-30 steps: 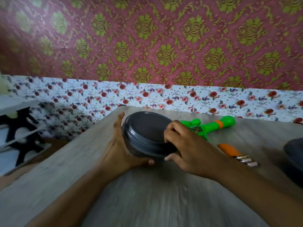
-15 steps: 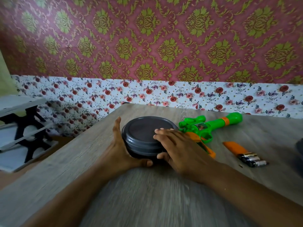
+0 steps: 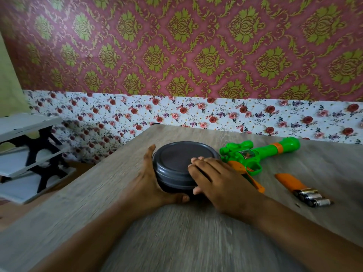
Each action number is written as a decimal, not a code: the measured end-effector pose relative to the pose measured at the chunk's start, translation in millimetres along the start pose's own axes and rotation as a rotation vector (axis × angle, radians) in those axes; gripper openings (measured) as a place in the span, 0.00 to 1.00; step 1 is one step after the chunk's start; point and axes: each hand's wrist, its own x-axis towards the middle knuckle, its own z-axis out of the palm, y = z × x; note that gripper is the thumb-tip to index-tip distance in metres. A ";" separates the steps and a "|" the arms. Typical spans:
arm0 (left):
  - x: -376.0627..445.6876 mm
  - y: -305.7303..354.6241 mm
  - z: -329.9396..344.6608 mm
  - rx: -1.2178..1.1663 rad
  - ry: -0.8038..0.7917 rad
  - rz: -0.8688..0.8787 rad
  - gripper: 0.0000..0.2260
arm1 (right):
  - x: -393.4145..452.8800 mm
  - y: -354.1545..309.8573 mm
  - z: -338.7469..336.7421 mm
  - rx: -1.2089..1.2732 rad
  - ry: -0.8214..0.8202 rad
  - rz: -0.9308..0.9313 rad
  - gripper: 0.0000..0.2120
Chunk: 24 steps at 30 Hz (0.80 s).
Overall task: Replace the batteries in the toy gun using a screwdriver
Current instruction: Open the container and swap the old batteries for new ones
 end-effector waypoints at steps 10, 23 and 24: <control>3.3 -3.6 3.0 -0.077 0.027 -0.004 0.70 | 4.3 1.4 0.1 -0.067 0.057 -0.019 0.23; 2.8 -2.5 -2.6 -0.053 -0.078 -0.095 0.69 | 47.4 25.9 -40.1 0.134 0.043 0.096 0.20; 3.4 -1.5 -2.1 -0.049 -0.082 -0.103 0.70 | 47.2 23.8 -36.9 0.137 0.016 0.087 0.20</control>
